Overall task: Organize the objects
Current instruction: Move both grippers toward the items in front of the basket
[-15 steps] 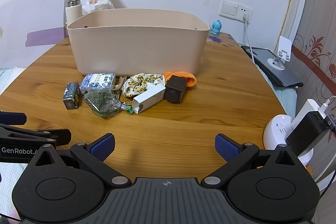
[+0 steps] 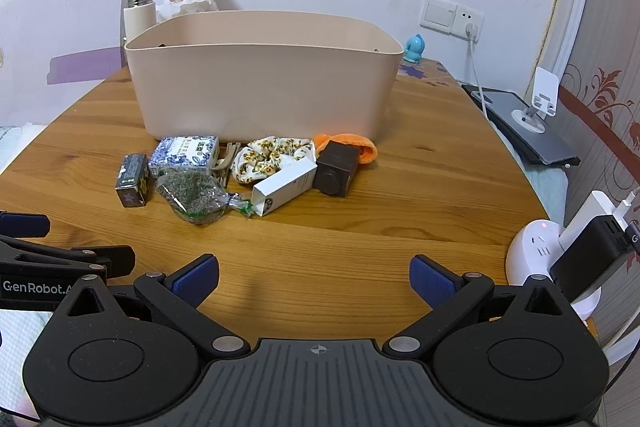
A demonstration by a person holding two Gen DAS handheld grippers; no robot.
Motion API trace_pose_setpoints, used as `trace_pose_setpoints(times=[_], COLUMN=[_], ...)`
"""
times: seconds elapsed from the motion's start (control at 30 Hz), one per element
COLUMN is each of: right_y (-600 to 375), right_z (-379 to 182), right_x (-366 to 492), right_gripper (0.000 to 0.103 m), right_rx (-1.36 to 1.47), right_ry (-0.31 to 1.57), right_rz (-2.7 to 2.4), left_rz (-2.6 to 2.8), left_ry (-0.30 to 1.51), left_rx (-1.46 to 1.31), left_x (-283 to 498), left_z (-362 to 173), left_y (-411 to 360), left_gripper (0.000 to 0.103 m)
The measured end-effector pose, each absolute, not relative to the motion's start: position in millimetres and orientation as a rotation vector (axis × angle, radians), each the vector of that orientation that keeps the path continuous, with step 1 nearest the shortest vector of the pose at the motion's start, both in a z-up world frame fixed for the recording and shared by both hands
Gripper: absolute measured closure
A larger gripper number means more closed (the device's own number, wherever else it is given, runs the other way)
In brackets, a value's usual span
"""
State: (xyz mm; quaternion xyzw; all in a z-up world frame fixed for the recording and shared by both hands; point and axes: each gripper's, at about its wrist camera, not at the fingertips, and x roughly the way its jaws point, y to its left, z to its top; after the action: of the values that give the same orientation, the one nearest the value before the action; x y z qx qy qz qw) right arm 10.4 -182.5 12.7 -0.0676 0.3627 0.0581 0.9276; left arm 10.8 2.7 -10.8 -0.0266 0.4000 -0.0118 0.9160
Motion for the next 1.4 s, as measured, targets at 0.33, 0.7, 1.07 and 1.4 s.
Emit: trace_pose_setpoints(times=[0.33, 0.7, 1.07, 1.4], right_y=[-183, -184, -180, -182], right_z=[10, 7, 2, -6], right_x=[14, 23, 44, 77], right_gripper=[0.000, 0.000, 0.000, 0.000], right_rx=[-0.132, -0.126, -0.128, -0.063], right_ry=[0.749, 0.766, 0.776, 0.801], right_rz=[0.120, 0.130, 0.134, 0.144], left_rz=[-0.024, -0.020, -0.010, 0.034], left_ry=[0.832, 0.849, 0.880, 0.905], left_rx=[-0.040, -0.032, -0.035, -0.090], left_x=[15, 25, 43, 77], left_z=[-10, -14, -20, -23], left_y=[1, 0, 7, 26], left_gripper=[0.004, 0.004, 0.004, 0.004])
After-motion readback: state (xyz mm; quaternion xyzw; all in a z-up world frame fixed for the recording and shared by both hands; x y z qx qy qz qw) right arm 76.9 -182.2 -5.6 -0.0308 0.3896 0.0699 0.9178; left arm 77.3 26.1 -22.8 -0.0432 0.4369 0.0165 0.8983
